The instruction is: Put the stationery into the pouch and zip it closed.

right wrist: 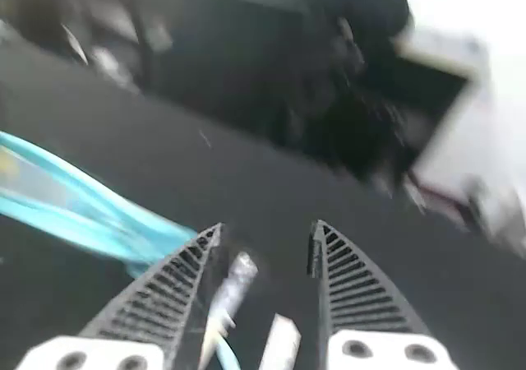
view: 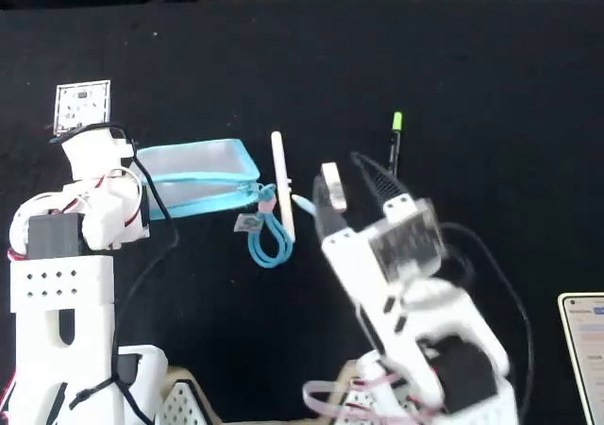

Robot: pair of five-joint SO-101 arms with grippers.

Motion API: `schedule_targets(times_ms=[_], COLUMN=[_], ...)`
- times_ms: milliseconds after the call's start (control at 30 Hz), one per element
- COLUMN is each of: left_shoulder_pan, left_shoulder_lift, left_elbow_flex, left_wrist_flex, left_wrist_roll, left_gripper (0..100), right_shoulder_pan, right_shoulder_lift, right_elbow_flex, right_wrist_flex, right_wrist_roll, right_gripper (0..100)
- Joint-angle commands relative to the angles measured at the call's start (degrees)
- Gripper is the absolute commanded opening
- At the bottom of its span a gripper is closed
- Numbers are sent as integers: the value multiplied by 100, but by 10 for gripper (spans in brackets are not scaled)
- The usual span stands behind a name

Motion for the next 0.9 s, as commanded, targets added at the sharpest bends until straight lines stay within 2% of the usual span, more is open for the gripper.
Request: schedule_targets(times_ms=[0,167,333,600,867], left_shoulder_pan=[-92,-92,-92,-92,-92], left_shoulder_lift=[35,35,35,35,35], left_elbow_flex=[163,163,163,163,163], left_wrist_flex=[26,26,26,35,35], left_wrist_roll=[70,70,70,70,70], left_gripper=[30,30,30,30,30], right_shoulder_pan=[993,1081,1081,1081,1187], right_shoulder_lift=[734,2026,3635,6466,8804], right_elbow_flex=[435,567,426,-1051,-2624], right_wrist_flex=[-202,-519,-1240,-1389,-1319], right_wrist_roll=[-53,-70,-774,-1187,-1134], right_gripper=[159,159,162,163,163])
